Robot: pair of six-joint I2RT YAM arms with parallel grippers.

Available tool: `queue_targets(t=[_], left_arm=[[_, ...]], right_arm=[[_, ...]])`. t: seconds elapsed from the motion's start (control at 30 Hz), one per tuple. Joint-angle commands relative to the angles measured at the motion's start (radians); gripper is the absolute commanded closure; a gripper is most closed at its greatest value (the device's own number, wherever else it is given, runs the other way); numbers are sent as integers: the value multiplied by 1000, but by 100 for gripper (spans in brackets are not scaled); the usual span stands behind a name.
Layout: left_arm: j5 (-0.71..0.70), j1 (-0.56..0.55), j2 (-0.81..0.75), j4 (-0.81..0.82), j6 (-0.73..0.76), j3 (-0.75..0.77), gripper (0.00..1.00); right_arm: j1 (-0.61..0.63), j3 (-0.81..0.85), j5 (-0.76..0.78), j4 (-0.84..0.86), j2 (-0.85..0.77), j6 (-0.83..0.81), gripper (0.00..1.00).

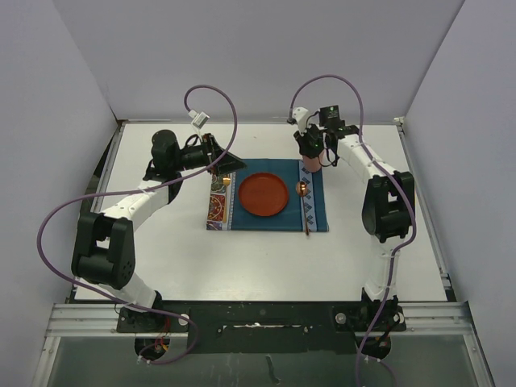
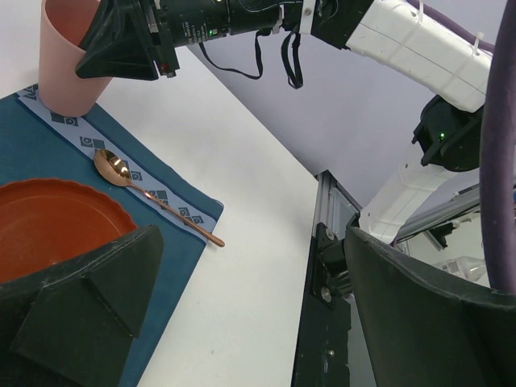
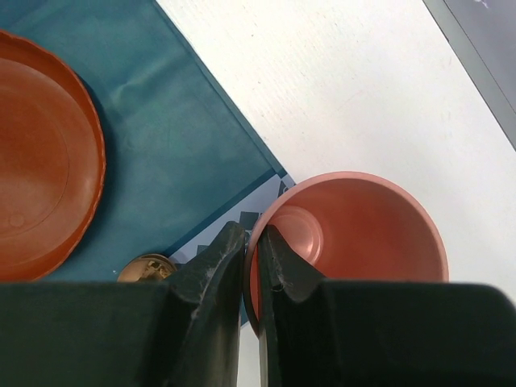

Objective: Set the dinner table for one person
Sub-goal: Place the cup on the napkin.

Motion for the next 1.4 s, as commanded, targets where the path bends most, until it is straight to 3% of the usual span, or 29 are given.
queue_targets(t=[0.0, 0.53, 0.7, 0.87, 1.37], left_arm=[[-2, 5, 8, 70, -9, 19, 2], [8, 6, -4, 100, -35, 1, 2], [13, 5, -2, 94, -32, 5, 2], [13, 5, 7, 103, -37, 10, 2], [22, 4, 26, 126, -59, 36, 2]], right_arm=[[17, -16, -39, 19, -81, 23, 100], [23, -66, -9, 55, -97, -11, 100], [23, -65, 2, 51, -95, -31, 84], [24, -71, 13, 50, -102, -31, 60], [29, 5, 29, 42, -107, -47, 58]])
